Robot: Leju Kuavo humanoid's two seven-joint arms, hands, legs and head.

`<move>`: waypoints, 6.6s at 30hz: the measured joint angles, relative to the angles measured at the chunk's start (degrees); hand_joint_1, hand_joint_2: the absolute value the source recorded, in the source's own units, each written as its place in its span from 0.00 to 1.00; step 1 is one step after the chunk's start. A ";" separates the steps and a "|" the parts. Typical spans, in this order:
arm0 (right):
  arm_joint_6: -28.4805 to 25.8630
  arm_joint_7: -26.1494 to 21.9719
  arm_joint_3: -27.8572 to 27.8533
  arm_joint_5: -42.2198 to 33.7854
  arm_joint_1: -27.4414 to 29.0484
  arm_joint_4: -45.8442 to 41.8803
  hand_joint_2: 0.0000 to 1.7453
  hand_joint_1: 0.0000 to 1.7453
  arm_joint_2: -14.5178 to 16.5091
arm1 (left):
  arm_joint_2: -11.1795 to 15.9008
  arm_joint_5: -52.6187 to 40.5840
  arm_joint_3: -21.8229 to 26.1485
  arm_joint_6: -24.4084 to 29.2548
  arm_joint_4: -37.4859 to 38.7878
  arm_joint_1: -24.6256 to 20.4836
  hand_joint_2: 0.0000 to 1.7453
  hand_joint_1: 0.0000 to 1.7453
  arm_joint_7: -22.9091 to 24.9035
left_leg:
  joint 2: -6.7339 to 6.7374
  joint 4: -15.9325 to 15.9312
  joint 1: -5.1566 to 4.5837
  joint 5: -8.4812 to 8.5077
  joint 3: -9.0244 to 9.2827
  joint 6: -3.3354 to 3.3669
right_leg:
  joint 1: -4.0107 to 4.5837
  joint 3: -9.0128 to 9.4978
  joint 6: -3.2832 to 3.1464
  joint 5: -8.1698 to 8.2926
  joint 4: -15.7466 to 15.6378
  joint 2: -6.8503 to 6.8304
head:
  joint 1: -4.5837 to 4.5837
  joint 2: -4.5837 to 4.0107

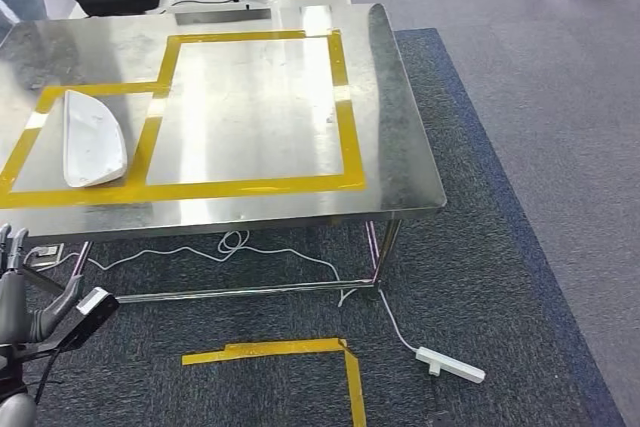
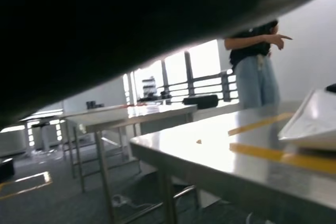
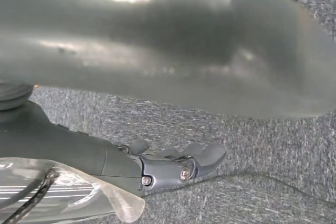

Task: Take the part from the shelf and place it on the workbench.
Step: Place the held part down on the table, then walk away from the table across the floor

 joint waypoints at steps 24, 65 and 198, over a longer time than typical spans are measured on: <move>-0.19 1.30 -0.30 1.10 0.01 0.26 0.00 0.00 -0.11 | -17.19 9.99 21.26 -0.99 53.02 -0.85 0.00 0.00 -12.50 | 0.00 16.38 0.10 -4.25 -10.97 -0.43 | 0.20 4.36 -1.71 -1.54 -3.00 0.15 | 0.94 0.00; 0.93 1.68 -2.54 0.62 -0.18 0.58 0.00 0.00 0.11 | -27.26 14.78 38.54 -10.77 73.53 -5.26 0.00 0.00 -2.48 | 0.54 0.06 -0.38 0.94 -0.72 2.53 | 0.18 -1.26 1.25 -1.87 2.21 -0.11 | 0.51 0.00; -1.72 1.33 -4.56 4.16 -0.30 0.85 0.00 0.00 1.05 | -35.59 -9.04 57.64 -17.63 60.17 -3.60 0.00 0.00 -2.29 | -6.33 2.49 -0.81 3.72 -6.58 2.06 | -0.49 4.54 0.49 -5.48 0.76 6.05 | 0.56 0.00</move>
